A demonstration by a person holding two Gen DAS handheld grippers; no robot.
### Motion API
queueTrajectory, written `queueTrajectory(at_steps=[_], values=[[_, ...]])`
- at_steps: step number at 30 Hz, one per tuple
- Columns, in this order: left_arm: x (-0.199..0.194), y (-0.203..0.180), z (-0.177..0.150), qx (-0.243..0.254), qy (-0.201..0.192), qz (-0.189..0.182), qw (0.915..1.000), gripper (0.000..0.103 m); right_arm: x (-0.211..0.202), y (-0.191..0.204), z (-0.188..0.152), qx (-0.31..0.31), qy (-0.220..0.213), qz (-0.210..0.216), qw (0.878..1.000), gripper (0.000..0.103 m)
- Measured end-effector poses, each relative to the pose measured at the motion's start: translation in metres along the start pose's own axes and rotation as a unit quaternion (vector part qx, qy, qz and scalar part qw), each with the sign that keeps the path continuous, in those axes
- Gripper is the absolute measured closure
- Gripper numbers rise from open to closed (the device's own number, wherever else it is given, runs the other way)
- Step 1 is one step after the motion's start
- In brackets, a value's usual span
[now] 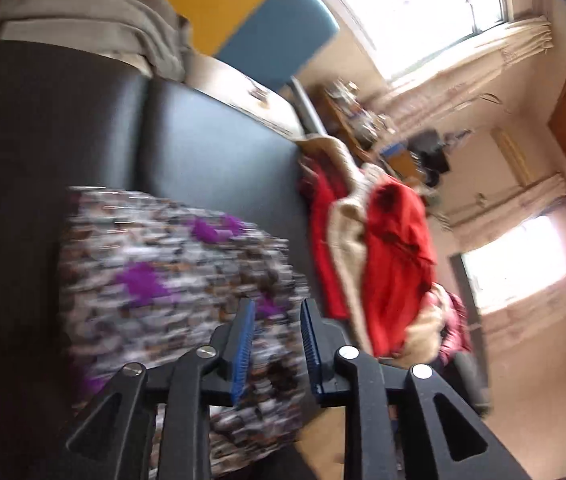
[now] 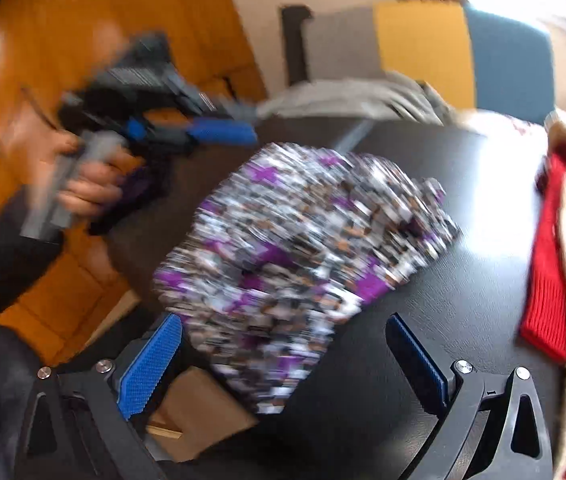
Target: Fold clothes
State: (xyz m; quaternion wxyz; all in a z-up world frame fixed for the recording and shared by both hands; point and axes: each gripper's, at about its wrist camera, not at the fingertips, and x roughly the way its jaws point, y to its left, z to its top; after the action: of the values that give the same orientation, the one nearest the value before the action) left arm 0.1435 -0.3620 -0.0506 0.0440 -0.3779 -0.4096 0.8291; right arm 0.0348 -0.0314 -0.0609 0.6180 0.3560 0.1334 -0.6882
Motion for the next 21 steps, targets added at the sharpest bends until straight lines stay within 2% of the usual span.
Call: queueTrajectory(at_steps=[2,4,5,7,9,10,12,13,14,15,16,17,18,19,20,21], values=[[-0.006,0.015,-0.013,0.0,-0.001,0.027,0.9996,0.08,-0.003,0.022,0.01,-0.026,-0.002,0.024,0.999,0.0],[-0.013,0.029,-0.026,0.008,-0.001,0.07,0.9975,0.08,0.015,0.04,0.02,-0.046,0.012,0.056,0.997,0.0],[-0.014,0.032,-0.033,0.017,0.0,0.087,0.996,0.08,0.029,0.048,0.025,-0.056,0.028,0.074,0.995,0.0],[-0.017,0.038,-0.046,0.034,0.0,0.12,0.9922,0.08,0.064,0.057,0.026,-0.058,0.075,0.067,0.993,0.0],[-0.012,0.035,-0.061,0.063,0.0,0.133,0.9891,0.08,0.099,0.048,0.022,0.0,0.121,0.097,0.988,0.003],[-0.008,0.033,-0.069,0.077,0.002,0.136,0.9877,0.08,0.114,0.04,0.018,0.049,0.136,0.133,0.981,0.011],[-0.005,0.033,-0.082,0.097,0.014,0.143,0.9849,0.08,0.12,0.029,0.013,0.112,0.123,0.206,0.964,0.013],[-0.003,0.034,-0.088,0.106,0.022,0.153,0.9823,0.08,0.115,0.023,0.01,0.147,0.109,0.269,0.946,0.014],[0.0,0.037,-0.093,0.111,0.029,0.164,0.9797,0.08,0.108,0.019,0.007,0.178,0.096,0.333,0.921,0.013],[0.003,0.042,-0.097,0.111,0.037,0.173,0.978,0.08,0.098,0.017,0.003,0.189,0.087,0.368,0.906,0.013],[0.003,0.047,-0.101,0.108,0.039,0.171,0.9786,0.08,0.088,0.016,-0.002,0.19,0.08,0.39,0.898,0.013],[0.0,0.052,-0.105,0.105,0.033,0.16,0.9809,0.08,0.082,0.013,-0.01,0.19,0.092,0.364,0.907,0.013],[-0.003,0.055,-0.108,0.101,0.026,0.15,0.9831,0.08,0.078,0.008,-0.02,0.189,0.114,0.309,0.925,0.012],[-0.006,0.058,-0.11,0.098,0.026,0.145,0.9843,0.08,0.078,0.001,-0.031,0.193,0.14,0.256,0.937,0.011],[-0.008,0.06,-0.112,0.095,0.026,0.141,0.9851,0.08,0.077,-0.007,-0.041,0.206,0.15,0.234,0.938,0.017],[-0.009,0.06,-0.113,0.095,0.027,0.141,0.9851,0.08,0.074,-0.015,-0.051,0.223,0.149,0.231,0.935,0.028]])
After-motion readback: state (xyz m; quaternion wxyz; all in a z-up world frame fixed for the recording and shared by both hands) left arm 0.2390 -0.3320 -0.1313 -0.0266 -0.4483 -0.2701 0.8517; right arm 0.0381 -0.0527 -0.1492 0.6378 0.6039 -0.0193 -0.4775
